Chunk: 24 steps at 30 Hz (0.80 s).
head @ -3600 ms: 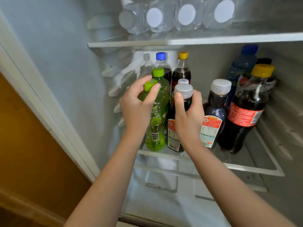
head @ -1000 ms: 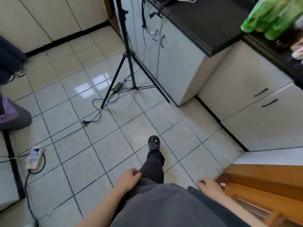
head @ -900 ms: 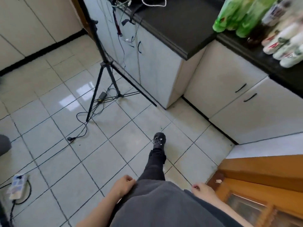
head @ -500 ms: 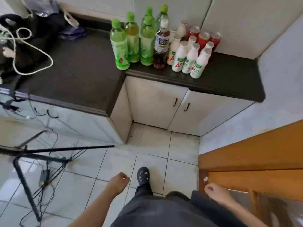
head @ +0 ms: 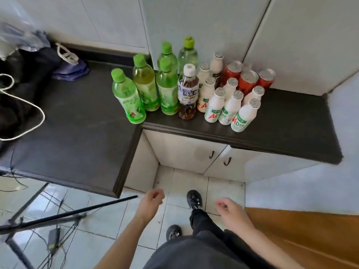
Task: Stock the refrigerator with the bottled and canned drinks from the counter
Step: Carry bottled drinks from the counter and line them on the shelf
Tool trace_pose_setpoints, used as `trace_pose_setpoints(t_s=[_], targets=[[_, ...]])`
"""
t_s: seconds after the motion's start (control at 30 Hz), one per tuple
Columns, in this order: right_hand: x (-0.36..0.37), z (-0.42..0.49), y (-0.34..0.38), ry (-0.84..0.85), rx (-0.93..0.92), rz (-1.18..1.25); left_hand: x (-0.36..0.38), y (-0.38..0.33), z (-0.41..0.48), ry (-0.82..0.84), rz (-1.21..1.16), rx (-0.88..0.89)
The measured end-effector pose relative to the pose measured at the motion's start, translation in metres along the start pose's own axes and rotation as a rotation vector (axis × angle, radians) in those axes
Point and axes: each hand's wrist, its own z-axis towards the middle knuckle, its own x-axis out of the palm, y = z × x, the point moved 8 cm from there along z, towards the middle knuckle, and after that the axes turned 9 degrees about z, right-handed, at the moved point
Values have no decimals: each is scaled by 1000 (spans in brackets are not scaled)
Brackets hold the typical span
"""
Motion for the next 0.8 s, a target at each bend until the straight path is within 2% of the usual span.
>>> trace_pose_setpoints(t_s=[0.2,0.33,0.43,0.57,0.7,0.8], targets=[[-53,68,161,-14,-386,125,-66,-87,22,-370,-282,92],[-91,70,249,-208,-764,264,-112,-137,21,-669,-395,207],[-113,67,294,-366,-959,294,-139,-163,8,-898,-399,294],[-121,81,329,-425,-1003,284,-166,-186,6,-1020,-402,338],[-110,102,345,-347,-967,339,-189,-205,20,-1042,-351,385],[-98,114,348,-344,-924,338,-201,-210,39,-990,-379,398]])
